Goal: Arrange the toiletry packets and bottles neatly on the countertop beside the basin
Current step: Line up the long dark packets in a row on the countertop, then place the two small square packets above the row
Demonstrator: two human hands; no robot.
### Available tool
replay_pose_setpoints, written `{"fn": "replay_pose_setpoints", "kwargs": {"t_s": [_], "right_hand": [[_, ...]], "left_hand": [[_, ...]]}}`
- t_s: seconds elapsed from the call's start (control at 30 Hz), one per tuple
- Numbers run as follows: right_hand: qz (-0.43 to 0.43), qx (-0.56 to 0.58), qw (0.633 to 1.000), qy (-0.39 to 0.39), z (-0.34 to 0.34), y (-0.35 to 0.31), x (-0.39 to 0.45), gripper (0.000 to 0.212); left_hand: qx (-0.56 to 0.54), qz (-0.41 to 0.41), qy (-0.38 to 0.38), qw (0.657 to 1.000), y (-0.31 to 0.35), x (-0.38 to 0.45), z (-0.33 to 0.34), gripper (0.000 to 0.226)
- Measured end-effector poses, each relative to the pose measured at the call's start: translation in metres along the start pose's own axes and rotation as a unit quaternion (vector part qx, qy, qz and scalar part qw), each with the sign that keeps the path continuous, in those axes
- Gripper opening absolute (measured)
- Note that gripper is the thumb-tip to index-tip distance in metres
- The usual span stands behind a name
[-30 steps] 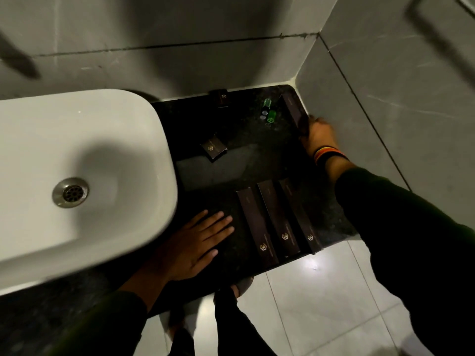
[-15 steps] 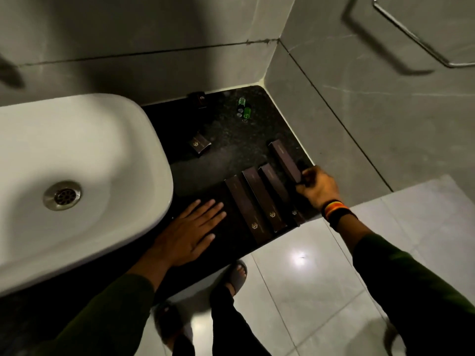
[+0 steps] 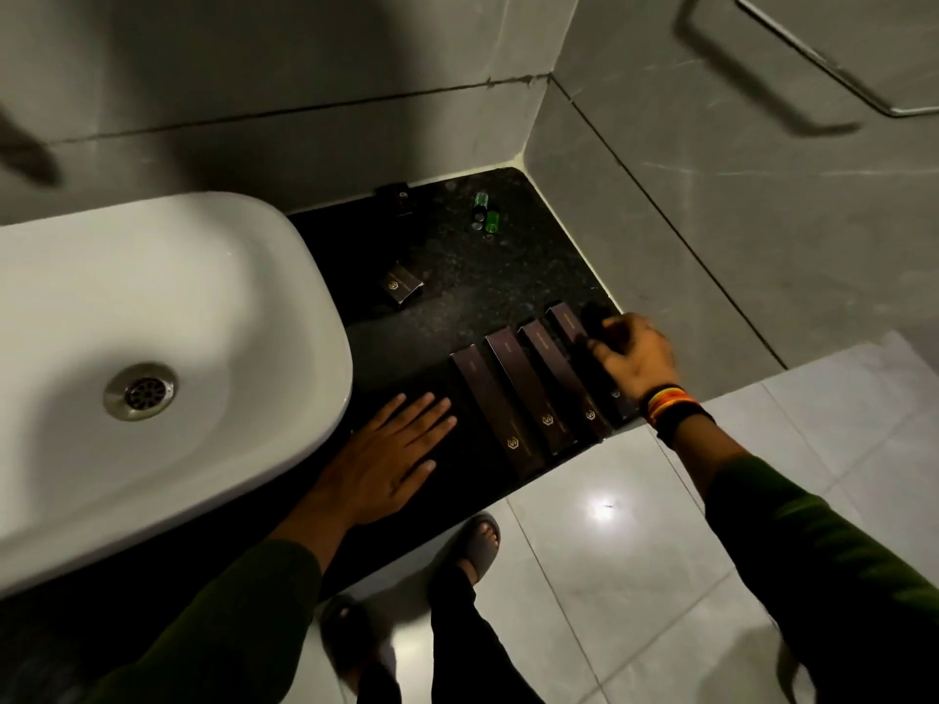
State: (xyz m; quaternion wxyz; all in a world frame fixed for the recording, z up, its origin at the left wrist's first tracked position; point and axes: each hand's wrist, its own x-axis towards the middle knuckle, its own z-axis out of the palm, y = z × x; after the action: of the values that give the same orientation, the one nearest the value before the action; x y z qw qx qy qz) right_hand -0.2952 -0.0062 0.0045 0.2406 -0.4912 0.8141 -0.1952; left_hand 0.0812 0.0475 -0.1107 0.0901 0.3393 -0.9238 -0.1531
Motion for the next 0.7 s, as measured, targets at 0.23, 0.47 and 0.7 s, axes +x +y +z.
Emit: {"fn": "replay_pose_setpoints", "kwargs": {"t_s": [0.23,0.47,0.7], "right_hand": [[-0.207,-0.026,0.977,-0.050,0.060,-0.118,0.046,0.036],[-0.414,-0.178,0.862,-0.232,0.142,-0.204,0.074,0.067],[-0.412,-0.303,0.829,-0.226,0.144,-0.225,0.073,0.057]], "left_hand": [[-0.026,0.007,0.026,0.999,0.001,-0.001,-0.001,0.062],[-0.019,-0.004,0.020,1.000,0.004,-0.001,-0.003,0.066],[-0.021,-0.008,0.018,1.000,0.005,0.000,-0.003,0.066]]}}
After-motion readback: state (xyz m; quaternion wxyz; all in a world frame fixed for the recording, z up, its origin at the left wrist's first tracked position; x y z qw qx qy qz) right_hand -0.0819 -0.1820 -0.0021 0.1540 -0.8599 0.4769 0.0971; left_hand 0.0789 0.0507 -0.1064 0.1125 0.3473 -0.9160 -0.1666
